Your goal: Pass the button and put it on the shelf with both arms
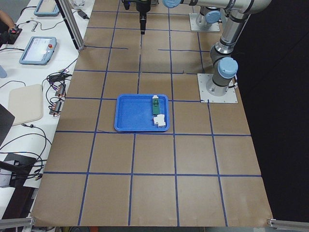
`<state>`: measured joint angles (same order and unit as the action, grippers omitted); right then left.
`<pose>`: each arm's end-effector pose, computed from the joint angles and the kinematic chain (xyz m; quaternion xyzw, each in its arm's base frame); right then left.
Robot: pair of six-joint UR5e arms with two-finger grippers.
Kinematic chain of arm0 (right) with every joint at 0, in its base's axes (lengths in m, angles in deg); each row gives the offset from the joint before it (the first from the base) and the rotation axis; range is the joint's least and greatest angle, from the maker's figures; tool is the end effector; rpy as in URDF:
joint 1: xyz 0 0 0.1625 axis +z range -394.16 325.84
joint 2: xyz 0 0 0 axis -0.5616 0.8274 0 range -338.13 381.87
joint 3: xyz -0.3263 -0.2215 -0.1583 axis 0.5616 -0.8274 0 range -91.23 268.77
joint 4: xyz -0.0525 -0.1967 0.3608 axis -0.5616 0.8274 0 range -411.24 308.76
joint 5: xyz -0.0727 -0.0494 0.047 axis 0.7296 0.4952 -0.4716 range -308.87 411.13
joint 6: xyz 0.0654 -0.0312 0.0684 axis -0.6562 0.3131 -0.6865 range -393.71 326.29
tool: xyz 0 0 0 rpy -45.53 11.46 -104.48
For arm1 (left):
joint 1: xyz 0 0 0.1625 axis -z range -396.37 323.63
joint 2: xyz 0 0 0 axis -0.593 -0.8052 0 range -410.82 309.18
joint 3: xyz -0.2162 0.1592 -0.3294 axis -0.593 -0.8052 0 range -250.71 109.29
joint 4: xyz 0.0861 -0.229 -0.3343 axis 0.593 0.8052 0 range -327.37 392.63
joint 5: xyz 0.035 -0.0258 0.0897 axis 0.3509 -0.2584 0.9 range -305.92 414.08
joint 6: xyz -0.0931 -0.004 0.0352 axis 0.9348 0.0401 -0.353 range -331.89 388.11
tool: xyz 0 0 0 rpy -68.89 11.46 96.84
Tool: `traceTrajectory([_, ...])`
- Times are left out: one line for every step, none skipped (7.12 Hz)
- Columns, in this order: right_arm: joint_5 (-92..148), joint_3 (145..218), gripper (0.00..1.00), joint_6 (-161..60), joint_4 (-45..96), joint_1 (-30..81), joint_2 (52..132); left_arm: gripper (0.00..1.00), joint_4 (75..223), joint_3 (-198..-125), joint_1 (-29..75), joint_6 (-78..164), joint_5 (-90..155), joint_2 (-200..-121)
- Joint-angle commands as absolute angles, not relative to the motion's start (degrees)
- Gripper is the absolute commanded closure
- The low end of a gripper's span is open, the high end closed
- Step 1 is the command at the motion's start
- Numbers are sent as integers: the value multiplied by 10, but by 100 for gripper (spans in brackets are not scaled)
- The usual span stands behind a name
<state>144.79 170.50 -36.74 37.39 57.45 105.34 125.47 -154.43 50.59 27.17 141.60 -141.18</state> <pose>0.1422 -0.5369 0.4978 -0.0124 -0.9994 0.0046 0.0319 -0.1111 -0.5044 0.5339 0.0177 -0.9992 0.0277 0.0207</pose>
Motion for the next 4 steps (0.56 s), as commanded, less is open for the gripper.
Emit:
traceTrajectory([1456, 1722, 0, -369, 373, 572, 1068, 0, 1254, -1544, 508, 271, 1415, -1411])
traceTrajectory([1450, 1735, 0, -368, 385, 571, 1079, 0, 1254, -1544, 508, 271, 1416, -1411])
traceTrajectory([1446, 1736, 0, -368, 401, 569, 1078, 0, 1254, -1543, 508, 271, 1416, -1411])
traceTrajectory([1446, 1736, 0, -368, 402, 569, 1079, 0, 1254, -1544, 508, 271, 1418, -1410])
